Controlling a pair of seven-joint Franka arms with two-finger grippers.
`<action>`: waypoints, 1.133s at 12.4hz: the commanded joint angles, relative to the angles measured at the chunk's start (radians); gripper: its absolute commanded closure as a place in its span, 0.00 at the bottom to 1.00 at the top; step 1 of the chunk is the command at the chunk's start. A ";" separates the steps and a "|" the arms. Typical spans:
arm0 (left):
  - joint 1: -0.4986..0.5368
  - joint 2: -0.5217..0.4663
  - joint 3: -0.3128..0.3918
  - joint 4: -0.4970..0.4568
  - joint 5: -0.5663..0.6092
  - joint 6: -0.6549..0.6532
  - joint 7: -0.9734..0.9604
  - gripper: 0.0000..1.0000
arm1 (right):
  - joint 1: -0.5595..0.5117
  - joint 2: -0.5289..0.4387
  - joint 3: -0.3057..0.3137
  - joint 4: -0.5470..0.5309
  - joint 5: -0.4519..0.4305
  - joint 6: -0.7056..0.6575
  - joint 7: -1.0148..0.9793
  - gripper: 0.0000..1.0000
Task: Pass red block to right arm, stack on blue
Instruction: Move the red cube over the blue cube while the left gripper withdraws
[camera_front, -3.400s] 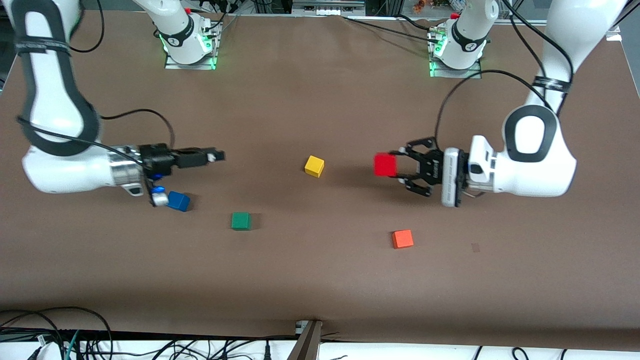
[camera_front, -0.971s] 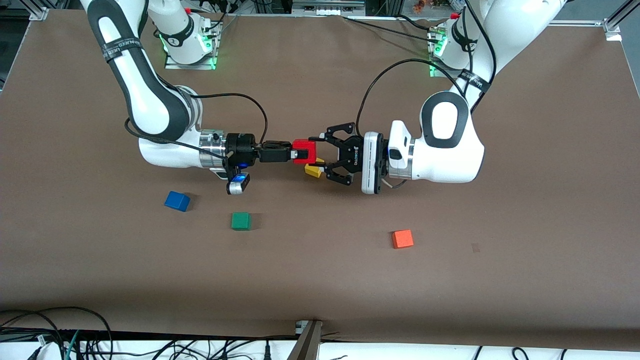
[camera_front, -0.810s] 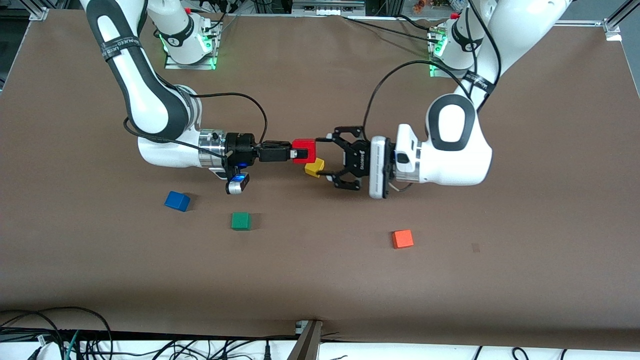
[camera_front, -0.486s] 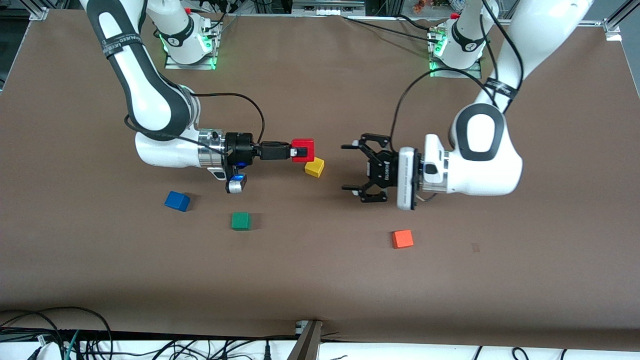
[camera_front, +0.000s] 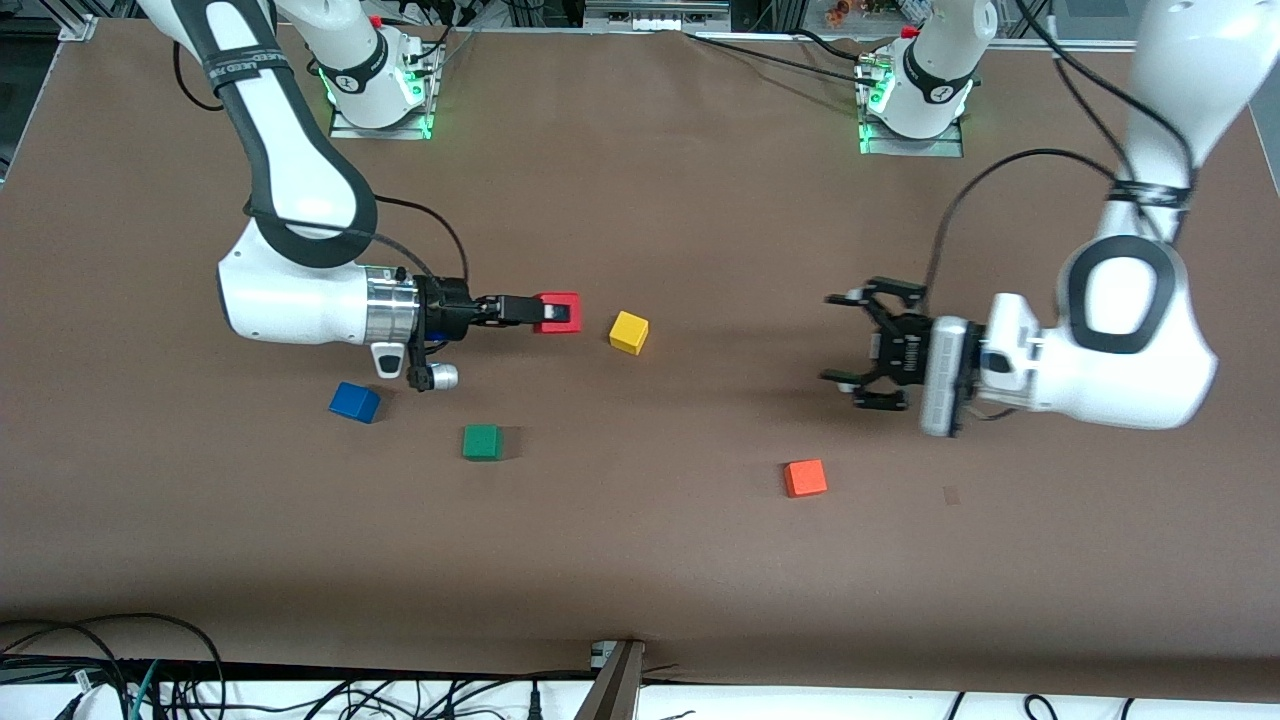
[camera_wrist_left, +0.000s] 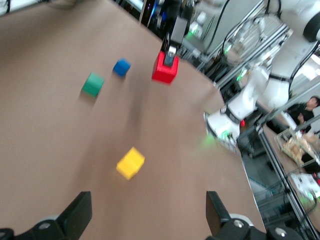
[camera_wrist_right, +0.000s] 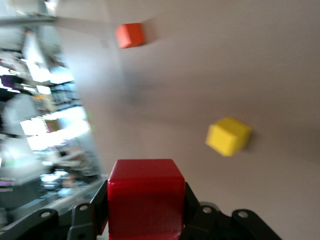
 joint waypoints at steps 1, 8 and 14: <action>0.048 -0.024 -0.003 0.077 0.171 -0.108 -0.164 0.00 | 0.004 -0.016 -0.030 0.005 -0.255 0.001 -0.002 1.00; 0.110 -0.349 -0.005 0.045 0.593 -0.297 -0.511 0.00 | -0.001 0.032 -0.187 -0.029 -0.971 0.146 -0.002 1.00; 0.097 -0.486 -0.077 0.017 0.787 -0.367 -0.854 0.00 | -0.001 0.047 -0.199 -0.157 -1.182 0.367 0.090 1.00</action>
